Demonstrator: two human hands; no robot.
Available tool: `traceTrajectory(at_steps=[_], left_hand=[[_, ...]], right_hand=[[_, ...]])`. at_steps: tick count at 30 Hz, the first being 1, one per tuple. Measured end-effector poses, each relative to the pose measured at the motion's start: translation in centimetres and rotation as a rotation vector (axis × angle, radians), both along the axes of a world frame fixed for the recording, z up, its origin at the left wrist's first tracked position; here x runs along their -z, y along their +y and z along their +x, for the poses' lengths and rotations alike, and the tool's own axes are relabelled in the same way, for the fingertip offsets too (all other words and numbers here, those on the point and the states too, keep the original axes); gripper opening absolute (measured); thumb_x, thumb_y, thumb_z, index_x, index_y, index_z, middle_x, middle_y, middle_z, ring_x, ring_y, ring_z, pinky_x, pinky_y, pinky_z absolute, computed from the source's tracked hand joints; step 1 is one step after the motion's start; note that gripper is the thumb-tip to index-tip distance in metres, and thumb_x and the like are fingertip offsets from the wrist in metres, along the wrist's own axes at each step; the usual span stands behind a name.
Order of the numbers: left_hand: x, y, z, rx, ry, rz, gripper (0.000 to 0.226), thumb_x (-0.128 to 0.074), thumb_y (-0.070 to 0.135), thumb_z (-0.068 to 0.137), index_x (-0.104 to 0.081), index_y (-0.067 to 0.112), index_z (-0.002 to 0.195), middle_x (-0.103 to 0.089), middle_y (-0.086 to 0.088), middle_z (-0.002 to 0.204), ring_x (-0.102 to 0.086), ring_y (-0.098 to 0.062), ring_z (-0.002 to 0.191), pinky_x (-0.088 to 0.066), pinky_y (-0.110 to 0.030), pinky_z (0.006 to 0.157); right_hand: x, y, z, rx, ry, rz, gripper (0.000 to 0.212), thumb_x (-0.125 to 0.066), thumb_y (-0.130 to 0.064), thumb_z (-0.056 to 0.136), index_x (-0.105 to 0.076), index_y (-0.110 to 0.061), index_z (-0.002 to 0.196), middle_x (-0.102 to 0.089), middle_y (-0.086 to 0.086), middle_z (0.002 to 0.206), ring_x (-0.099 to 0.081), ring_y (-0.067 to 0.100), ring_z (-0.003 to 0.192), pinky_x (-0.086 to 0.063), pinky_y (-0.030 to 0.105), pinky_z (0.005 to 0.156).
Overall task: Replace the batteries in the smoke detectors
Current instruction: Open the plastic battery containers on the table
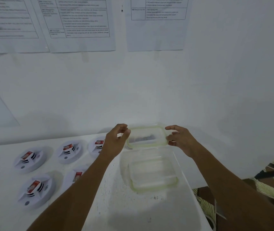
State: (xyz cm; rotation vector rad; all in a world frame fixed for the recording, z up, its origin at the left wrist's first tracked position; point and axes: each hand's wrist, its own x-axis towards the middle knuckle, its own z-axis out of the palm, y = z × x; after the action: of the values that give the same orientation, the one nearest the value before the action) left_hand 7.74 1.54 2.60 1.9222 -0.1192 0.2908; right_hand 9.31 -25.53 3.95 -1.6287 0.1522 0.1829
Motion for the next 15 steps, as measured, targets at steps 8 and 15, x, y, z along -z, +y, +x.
traceTrajectory(at_steps=[8,15], left_hand=[[-0.2,1.2,0.5,0.062,0.132,0.023,0.040,-0.059,0.028,0.095,-0.049,0.025,0.134,-0.046,0.010,0.137,-0.043,-0.006,0.122,-0.036,-0.026,0.099],[0.9,0.6,2.7,0.229,0.294,0.151,0.098,-0.087,0.034,0.068,-0.031,0.031,0.148,-0.024,0.009,0.152,-0.029,-0.013,0.136,-0.032,-0.038,0.112]], right_hand=[[-1.0,-1.2,-0.1,0.058,0.022,0.082,0.025,-0.058,0.010,0.084,-0.064,-0.004,0.104,-0.061,0.015,0.080,-0.067,0.029,0.077,-0.056,0.030,0.059],[-2.9,-5.9,0.0,0.233,-0.050,0.090,0.033,-0.058,0.013,0.081,-0.065,-0.007,0.106,-0.061,0.021,0.092,-0.068,0.031,0.077,-0.057,0.036,0.065]])
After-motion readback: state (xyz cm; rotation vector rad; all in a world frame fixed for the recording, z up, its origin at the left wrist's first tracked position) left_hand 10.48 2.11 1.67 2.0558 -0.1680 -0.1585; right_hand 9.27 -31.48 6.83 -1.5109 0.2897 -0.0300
